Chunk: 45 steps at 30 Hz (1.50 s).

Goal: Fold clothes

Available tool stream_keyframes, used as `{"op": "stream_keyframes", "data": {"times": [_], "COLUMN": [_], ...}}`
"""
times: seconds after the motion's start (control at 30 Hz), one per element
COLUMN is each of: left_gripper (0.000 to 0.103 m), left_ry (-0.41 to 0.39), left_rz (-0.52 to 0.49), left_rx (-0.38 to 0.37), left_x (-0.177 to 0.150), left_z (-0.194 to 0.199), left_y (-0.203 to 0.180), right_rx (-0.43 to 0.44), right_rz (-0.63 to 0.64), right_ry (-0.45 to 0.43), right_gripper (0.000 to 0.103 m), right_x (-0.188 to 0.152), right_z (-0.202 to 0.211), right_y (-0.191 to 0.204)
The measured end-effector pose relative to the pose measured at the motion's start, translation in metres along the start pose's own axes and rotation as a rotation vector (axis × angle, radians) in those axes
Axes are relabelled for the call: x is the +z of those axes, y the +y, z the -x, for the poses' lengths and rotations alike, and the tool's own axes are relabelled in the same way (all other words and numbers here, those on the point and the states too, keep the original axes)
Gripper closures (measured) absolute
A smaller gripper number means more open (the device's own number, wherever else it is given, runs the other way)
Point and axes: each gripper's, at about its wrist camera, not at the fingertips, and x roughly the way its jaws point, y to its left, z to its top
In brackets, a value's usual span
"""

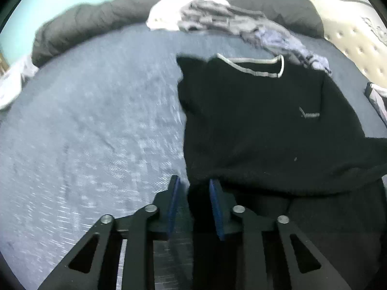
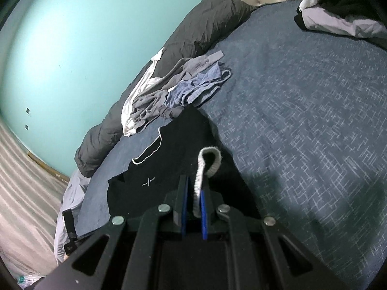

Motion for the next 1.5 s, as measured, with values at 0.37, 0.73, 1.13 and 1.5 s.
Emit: {"op": "stream_keyframes", "data": {"times": [0.37,0.73,1.13,1.5], "left_gripper": [0.101,0.065,0.052,0.074], "left_ry": [0.016,0.046,0.004,0.031], "left_rz": [0.109,0.055,0.04,0.029], "left_rx": [-0.069,-0.094,-0.123,-0.015], "left_x": [-0.009,-0.013,-0.014,-0.007], "left_z": [0.004,-0.013,0.004,-0.018], "left_y": [0.038,0.016,0.008,0.015], "right_rx": [0.013,0.018,0.025,0.02], "right_rz": [0.033,0.008,0.003,0.002], "right_ry": [0.073,0.084,0.093,0.095], "right_gripper": [0.095,0.095,0.095,0.095], "right_x": [-0.016,-0.013,-0.012,-0.012], "right_z": [-0.01,-0.012,-0.015,-0.011], "right_y": [0.016,0.008,0.006,0.007]}}
